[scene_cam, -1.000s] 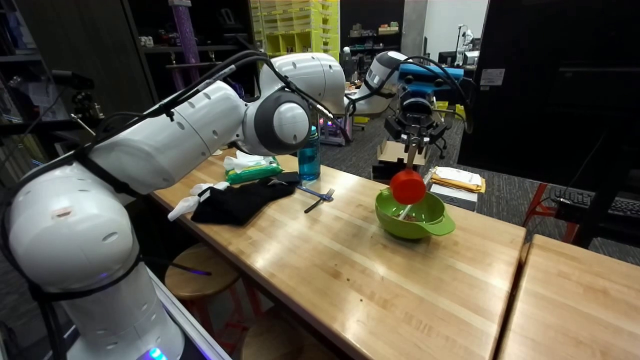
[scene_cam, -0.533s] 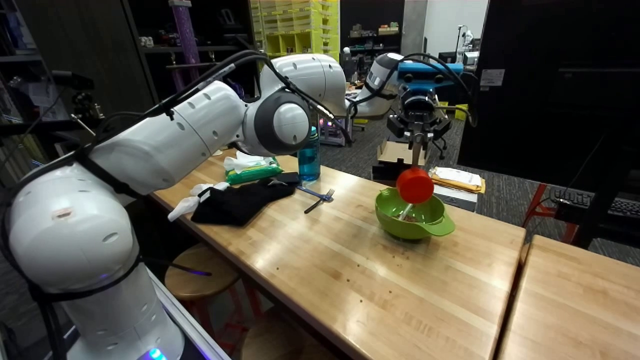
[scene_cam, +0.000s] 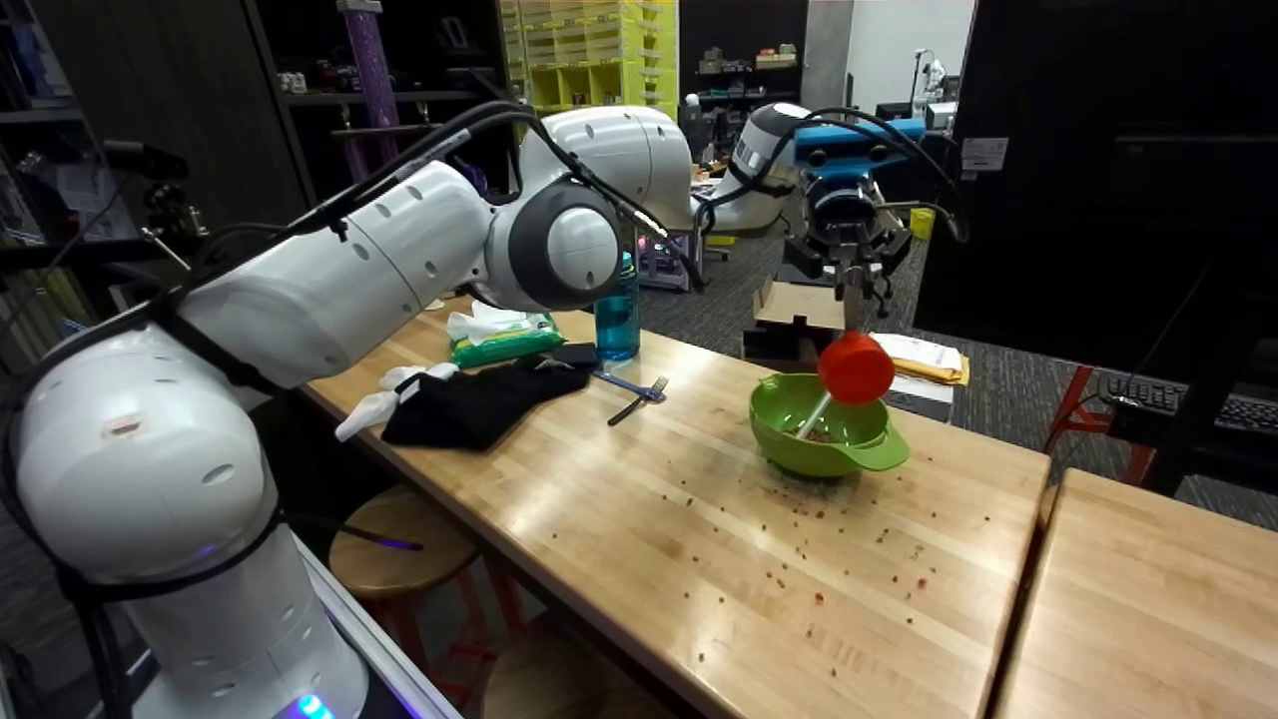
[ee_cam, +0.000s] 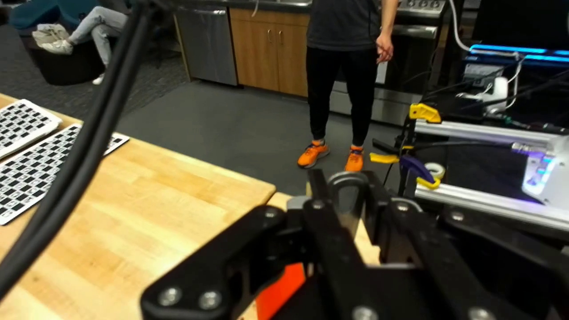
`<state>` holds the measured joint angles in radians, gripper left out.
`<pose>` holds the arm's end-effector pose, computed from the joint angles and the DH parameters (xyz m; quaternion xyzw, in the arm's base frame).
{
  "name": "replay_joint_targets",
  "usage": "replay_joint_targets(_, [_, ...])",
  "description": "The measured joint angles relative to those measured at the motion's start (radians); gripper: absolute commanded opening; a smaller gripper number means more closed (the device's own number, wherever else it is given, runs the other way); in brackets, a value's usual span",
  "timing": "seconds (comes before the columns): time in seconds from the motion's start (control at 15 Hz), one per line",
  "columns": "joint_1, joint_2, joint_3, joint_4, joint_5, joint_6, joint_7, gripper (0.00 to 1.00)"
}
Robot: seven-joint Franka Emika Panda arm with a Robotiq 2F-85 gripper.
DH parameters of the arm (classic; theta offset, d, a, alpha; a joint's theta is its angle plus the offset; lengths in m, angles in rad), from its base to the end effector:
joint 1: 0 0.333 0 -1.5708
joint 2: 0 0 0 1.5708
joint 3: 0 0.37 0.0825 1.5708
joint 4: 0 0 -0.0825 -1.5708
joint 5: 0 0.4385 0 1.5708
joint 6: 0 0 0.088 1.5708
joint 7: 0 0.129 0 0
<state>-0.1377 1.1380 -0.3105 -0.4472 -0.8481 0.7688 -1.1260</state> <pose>0.7232 -0.2954 0.4325 0.7954 0.1320 -0.5677 0.1661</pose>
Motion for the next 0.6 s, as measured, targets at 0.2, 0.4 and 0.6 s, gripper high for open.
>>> replay_joint_targets(0.2, [-0.028,0.0,0.058,0.031,0.093,0.066,0.107,0.06])
replay_joint_targets(0.4, [-0.059,0.0,0.112,0.055,0.232,0.097,0.185,0.06])
replay_joint_targets(0.6, [-0.075,0.0,0.142,0.077,0.371,0.161,0.241,0.06])
